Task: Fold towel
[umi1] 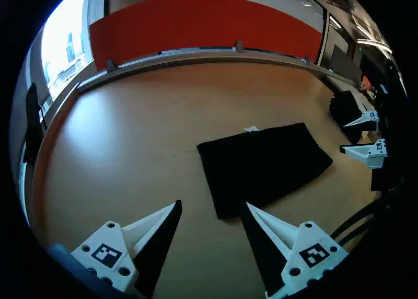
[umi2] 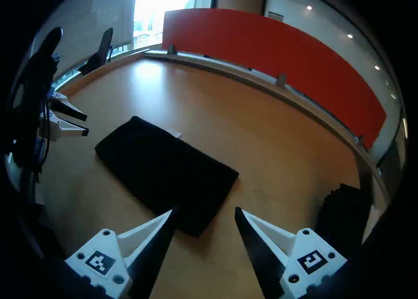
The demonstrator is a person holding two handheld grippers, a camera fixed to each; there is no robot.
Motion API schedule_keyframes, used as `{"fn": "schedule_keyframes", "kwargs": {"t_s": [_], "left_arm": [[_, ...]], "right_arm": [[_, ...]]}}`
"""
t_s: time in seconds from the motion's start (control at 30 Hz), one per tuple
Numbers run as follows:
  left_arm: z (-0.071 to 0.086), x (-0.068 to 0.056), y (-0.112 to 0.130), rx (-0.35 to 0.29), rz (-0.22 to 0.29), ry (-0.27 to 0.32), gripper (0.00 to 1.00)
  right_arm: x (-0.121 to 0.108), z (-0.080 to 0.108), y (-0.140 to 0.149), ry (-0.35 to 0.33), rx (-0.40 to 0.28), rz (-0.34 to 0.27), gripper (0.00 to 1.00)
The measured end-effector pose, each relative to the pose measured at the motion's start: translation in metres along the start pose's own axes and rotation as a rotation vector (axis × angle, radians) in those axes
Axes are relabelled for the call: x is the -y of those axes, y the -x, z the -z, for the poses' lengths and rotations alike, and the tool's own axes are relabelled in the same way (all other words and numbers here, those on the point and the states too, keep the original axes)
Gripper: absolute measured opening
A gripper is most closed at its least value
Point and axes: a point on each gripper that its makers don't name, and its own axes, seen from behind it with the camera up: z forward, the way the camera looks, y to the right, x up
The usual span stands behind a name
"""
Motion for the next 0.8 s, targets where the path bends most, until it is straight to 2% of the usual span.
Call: {"fn": "schedule_keyframes", "kwargs": {"t_s": [0.4, 0.8], "left_arm": [[0.016, 0.016, 0.014, -0.004, 0.058, -0.050, 0.80], [0.036, 0.032, 0.025, -0.010, 0.106, -0.097, 0.80]], "right_arm": [[0.001, -0.002, 0.001, -0.017, -0.002, 0.006, 0.83], [0.008, -0.010, 0.005, -0.064, 0.016, 0.048, 0.83]]}}
